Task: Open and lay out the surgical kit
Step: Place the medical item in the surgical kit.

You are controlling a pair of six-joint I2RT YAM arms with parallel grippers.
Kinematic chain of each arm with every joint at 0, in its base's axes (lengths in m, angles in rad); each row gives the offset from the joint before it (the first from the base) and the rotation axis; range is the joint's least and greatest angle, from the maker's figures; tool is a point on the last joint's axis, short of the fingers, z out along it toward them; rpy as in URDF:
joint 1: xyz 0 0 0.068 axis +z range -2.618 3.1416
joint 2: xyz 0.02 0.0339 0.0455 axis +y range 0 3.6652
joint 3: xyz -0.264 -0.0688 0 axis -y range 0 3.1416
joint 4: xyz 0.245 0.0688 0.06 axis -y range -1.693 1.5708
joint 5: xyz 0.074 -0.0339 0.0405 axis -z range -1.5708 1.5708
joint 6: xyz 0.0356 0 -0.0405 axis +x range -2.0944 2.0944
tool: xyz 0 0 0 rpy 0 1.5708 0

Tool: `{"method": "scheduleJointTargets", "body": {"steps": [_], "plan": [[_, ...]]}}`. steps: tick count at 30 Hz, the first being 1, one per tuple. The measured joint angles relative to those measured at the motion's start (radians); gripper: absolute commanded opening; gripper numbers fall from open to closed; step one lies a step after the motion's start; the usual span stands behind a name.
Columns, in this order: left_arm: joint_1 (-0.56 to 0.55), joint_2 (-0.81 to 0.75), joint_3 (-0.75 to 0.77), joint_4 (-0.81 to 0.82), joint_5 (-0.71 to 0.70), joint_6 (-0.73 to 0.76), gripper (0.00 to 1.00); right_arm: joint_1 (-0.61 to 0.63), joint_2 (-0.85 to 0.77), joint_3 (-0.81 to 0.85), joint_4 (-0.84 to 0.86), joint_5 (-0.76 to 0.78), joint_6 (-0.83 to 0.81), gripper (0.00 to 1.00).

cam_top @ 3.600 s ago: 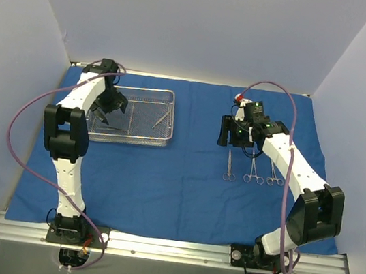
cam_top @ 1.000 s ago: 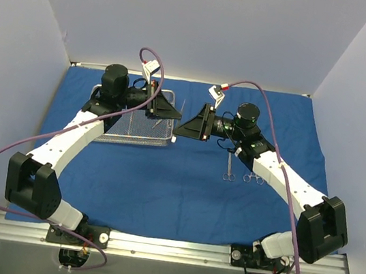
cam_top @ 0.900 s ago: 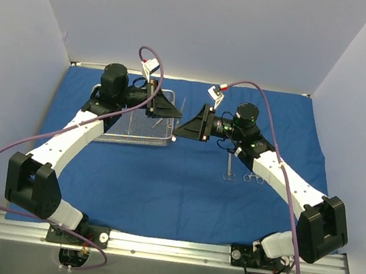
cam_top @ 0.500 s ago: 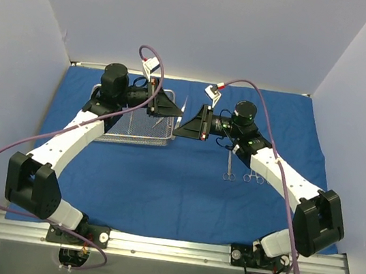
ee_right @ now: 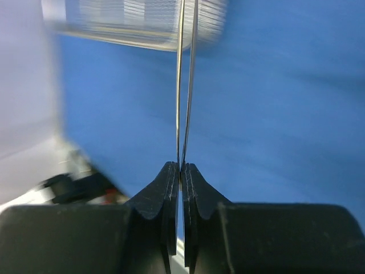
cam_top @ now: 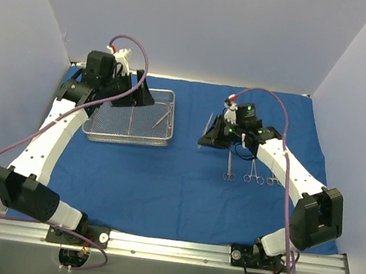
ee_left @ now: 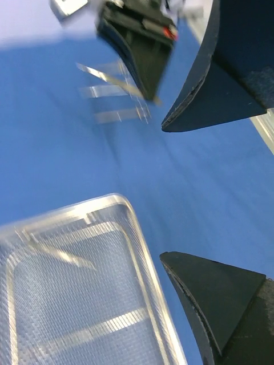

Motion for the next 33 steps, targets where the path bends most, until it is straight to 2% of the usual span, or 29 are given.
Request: {"method": "scheduleJointTargets", "body": {"steps": [4, 7, 13, 21, 22, 24, 25, 30, 33], "plan": [[-0.003, -0.022, -0.023, -0.105, -0.099, 0.100, 0.94, 0.002, 0.067, 0.012, -0.206, 0.206, -0.076, 0.00], [-0.003, -0.021, -0.055, -0.143, -0.129, 0.113, 0.94, 0.002, 0.141, 0.011, -0.309, 0.322, -0.114, 0.00], [-0.002, 0.018, -0.060, -0.180, -0.179, 0.098, 0.94, 0.012, 0.262, 0.014, -0.385, 0.449, -0.167, 0.00], [-0.002, 0.118, -0.005, -0.224, -0.183, 0.117, 0.94, 0.036, 0.353, 0.020, -0.408, 0.515, -0.223, 0.00], [-0.002, 0.129, 0.012, -0.232, -0.190, 0.121, 0.94, 0.036, 0.356, 0.020, -0.409, 0.519, -0.230, 0.07], [0.000, 0.155, 0.050, -0.248, -0.202, 0.125, 0.94, 0.036, 0.360, 0.021, -0.407, 0.525, -0.237, 0.14], [0.000, 0.169, 0.072, -0.257, -0.212, 0.126, 0.94, 0.036, 0.364, 0.022, -0.407, 0.527, -0.239, 0.23], [0.001, 0.261, 0.177, -0.308, -0.297, 0.125, 0.94, 0.036, 0.379, 0.048, -0.408, 0.521, -0.245, 0.51], [0.008, 0.319, 0.214, -0.335, -0.349, 0.125, 0.94, 0.036, 0.379, 0.086, -0.423, 0.507, -0.248, 0.57]]}}
